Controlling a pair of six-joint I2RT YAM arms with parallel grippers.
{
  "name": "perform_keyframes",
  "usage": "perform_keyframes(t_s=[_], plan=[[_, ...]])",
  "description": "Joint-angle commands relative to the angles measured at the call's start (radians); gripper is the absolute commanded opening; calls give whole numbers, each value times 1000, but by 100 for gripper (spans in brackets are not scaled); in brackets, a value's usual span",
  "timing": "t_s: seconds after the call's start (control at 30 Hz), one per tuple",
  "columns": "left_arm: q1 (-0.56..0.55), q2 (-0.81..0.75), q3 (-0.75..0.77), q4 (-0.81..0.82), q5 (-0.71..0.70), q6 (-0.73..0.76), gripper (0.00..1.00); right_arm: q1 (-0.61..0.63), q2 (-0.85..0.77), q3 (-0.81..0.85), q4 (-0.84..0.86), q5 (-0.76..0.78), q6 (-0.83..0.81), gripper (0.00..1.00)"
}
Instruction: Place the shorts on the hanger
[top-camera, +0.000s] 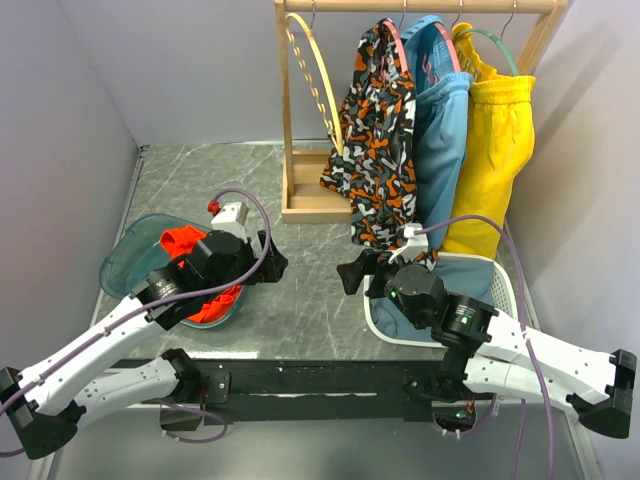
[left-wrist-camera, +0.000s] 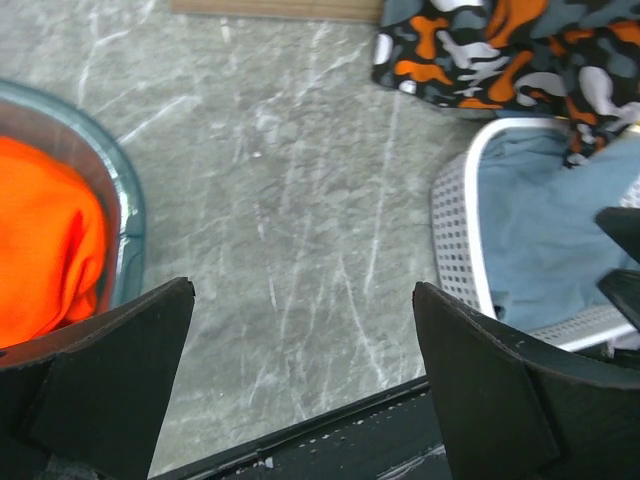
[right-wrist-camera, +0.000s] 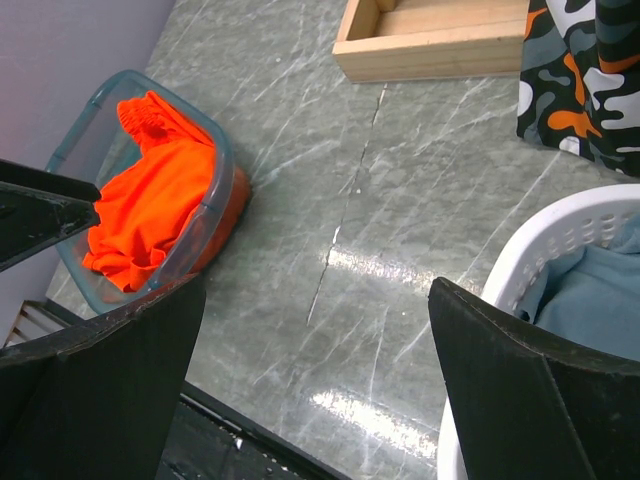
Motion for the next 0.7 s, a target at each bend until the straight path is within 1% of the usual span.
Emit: perform_keyframes(t_s=[0.0,0.17,0.3,0.33,0.37,0.4,0.43,0.5,0.53,0.57,0.6,0.63,0.67], plan=[[-3,7,40,-62,-72,-77,96,3,-3,18,22,39,-5,100],[-1,66,80,-163,-136,-158,96,3,14,15,27,34,-6,100],[-3,122,113,-288,-243,-329,96,3,25,18,25,16,-11,100],[6,137,120,-342,-266,-357,97,3,26,20,27,11,-14,100],[17,152,130,-364,-294,-380,97,3,31,20,28,7,-14,100],[34,184,135,-378,-288,-393,96,3,33,20,30,-4,-14,100],[89,201,138,-390,-270,-387,97,3,37,18,35,-12,-15,100],[155,237,129,-392,-219,-375,93,5,52,10,61,-27,-15,100],[218,241,121,-382,-198,-365,91,3,62,9,70,-44,-20,100],[244,241,109,-345,-181,-353,91,5,71,12,79,-54,-20,100],[272,240,83,-331,-176,-350,91,3,94,15,79,-62,-22,100],[333,243,72,-316,-182,-353,92,3,102,20,82,-79,-23,100],[368,248,68,-303,-190,-350,91,3,112,27,87,-85,-26,100]])
